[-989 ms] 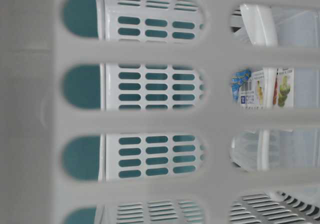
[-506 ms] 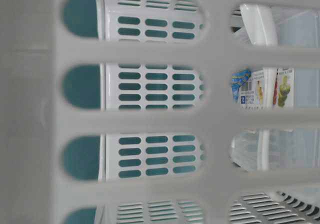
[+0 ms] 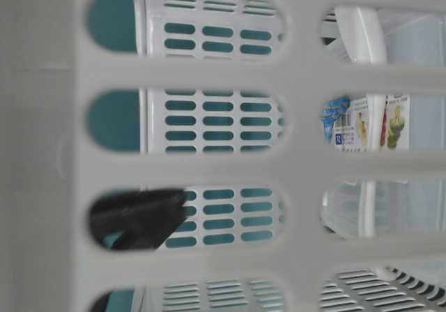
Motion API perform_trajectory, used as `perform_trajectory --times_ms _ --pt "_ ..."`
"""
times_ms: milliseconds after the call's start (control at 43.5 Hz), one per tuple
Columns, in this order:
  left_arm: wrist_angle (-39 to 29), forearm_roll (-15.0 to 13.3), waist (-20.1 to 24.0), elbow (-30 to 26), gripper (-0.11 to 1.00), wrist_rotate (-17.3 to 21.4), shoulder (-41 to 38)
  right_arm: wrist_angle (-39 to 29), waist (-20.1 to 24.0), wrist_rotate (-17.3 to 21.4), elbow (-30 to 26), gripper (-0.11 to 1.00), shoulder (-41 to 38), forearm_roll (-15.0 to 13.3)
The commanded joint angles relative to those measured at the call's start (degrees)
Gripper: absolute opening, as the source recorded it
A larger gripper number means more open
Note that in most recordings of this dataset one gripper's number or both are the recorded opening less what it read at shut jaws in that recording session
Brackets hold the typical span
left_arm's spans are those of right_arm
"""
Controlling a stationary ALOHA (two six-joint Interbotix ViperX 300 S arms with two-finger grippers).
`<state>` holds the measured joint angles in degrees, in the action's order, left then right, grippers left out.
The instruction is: Pick up the chinese spoon from the shopping basket with the left arm.
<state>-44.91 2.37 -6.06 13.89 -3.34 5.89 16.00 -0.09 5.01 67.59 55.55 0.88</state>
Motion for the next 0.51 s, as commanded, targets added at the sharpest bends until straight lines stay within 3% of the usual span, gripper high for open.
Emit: perform_trajectory --times_ms 0,230,483 --pt "-2.6 0.2 -0.7 -5.4 0.88 0.0 -4.2 0.3 -0.2 0.0 -1.0 0.62 -0.3 0.3" --pt "-4.2 0.2 -2.4 -11.3 0.86 0.4 -12.7 0.3 -0.3 0.0 -0.9 0.63 -0.2 0.3" --pt "-3.7 0.2 -2.7 -11.0 0.85 0.4 -18.1 0.3 -0.3 0.1 -0.8 0.63 -0.2 0.3"
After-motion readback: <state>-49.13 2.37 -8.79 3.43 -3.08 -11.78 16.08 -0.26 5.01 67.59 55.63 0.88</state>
